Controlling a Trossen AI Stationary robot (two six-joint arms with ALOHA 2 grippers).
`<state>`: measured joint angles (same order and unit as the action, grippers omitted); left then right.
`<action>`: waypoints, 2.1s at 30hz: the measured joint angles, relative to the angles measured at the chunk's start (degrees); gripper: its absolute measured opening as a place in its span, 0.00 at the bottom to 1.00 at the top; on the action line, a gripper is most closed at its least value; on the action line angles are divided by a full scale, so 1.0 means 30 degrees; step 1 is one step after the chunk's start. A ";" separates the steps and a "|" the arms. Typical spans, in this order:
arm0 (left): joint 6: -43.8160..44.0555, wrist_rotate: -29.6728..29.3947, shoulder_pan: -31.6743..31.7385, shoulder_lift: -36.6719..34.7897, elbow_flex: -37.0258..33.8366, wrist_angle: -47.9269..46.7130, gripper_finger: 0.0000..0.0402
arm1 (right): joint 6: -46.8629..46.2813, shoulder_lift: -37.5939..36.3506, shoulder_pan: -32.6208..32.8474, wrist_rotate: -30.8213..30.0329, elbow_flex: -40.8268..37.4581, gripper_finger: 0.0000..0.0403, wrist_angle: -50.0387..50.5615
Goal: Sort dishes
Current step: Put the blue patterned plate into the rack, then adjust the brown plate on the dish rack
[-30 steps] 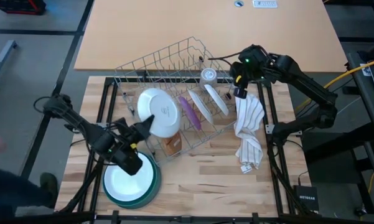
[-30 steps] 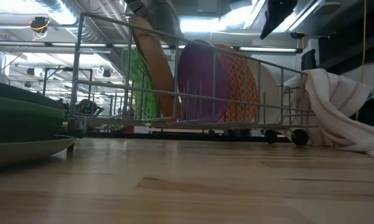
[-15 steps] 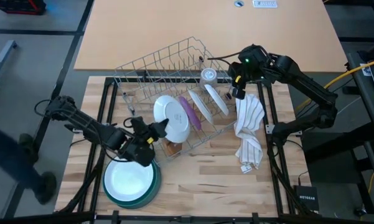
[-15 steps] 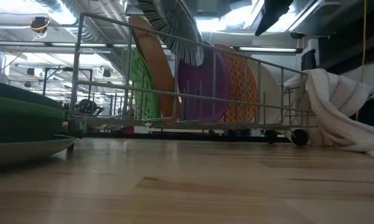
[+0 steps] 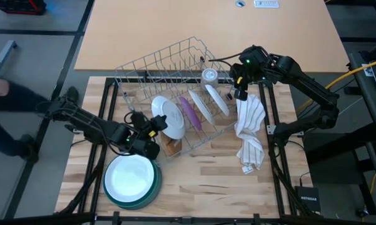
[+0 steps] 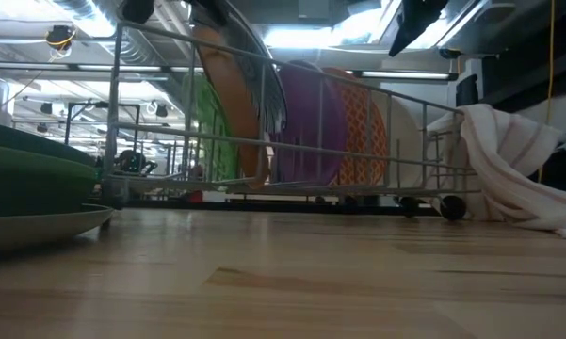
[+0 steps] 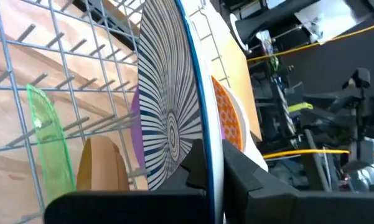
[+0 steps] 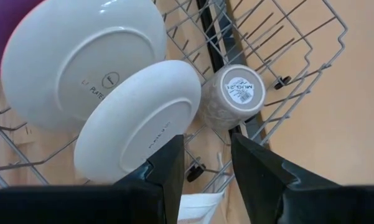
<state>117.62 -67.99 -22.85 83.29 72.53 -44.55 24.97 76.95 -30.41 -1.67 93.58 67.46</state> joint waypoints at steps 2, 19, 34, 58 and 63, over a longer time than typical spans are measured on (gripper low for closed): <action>-0.0483 0.0143 0.0241 -0.0003 0.0000 0.0042 0.01 | 0.0007 0.0000 0.0000 0.0000 0.0000 0.34 -0.0028; -0.0838 0.2922 0.2915 0.0073 0.0000 0.0109 0.05 | -0.0124 0.0000 0.0007 0.0007 0.0000 0.34 0.0052; -0.3908 0.4950 0.3649 0.0080 0.0000 0.0143 0.23 | -0.0226 0.0000 0.0007 0.0007 0.0000 0.34 0.0146; -2.1598 0.6932 0.1582 -0.3394 0.0015 0.0049 0.29 | -0.0464 0.0007 0.0007 0.1349 0.0000 0.34 0.2223; -2.9644 0.9836 -0.0059 -0.3709 0.0015 0.0035 0.29 | -0.0459 0.0007 0.0015 0.2810 0.0000 0.34 0.3043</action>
<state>28.69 -38.49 -23.02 72.16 72.58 -44.45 23.59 76.97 -30.37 6.76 93.58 76.59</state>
